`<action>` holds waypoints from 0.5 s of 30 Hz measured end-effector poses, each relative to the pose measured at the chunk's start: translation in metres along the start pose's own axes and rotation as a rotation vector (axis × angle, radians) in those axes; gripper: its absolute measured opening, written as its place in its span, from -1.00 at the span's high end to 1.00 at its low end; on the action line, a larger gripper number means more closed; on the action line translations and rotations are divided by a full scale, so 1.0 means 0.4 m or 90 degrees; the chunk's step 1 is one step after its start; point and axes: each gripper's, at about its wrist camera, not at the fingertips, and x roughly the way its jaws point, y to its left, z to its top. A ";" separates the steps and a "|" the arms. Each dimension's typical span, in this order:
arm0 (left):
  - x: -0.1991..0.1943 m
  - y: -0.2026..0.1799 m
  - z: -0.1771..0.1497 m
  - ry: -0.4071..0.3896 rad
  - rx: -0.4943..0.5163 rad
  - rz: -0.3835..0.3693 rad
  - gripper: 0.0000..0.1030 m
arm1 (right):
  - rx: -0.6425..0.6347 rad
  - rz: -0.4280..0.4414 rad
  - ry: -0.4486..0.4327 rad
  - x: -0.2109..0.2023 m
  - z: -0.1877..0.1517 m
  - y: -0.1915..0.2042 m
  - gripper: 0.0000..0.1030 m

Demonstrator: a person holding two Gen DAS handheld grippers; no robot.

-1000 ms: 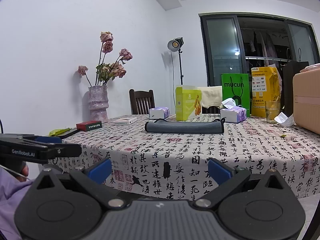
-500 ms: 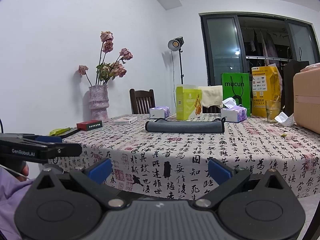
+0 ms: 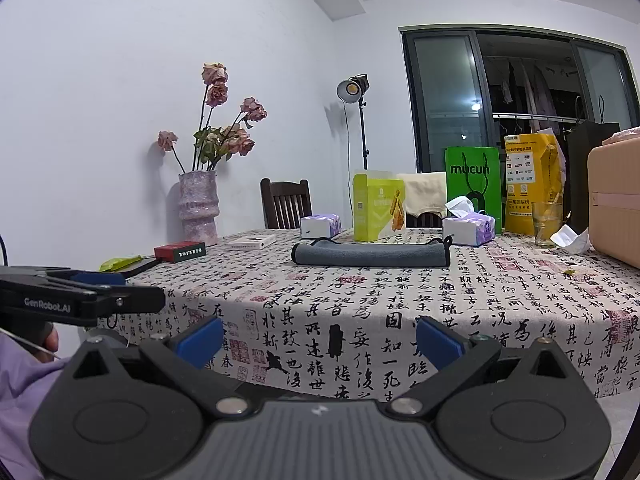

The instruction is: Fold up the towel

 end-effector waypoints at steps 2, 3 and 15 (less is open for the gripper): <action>0.000 0.001 0.000 0.000 0.000 0.000 -1.00 | 0.000 0.000 0.000 0.000 0.000 0.000 -1.00; 0.000 0.000 0.000 0.000 0.000 0.000 -1.00 | 0.000 0.000 0.000 0.000 0.000 0.000 -1.00; -0.001 0.000 0.003 0.002 0.000 -0.002 -1.00 | 0.000 0.000 0.000 0.000 0.000 0.000 -1.00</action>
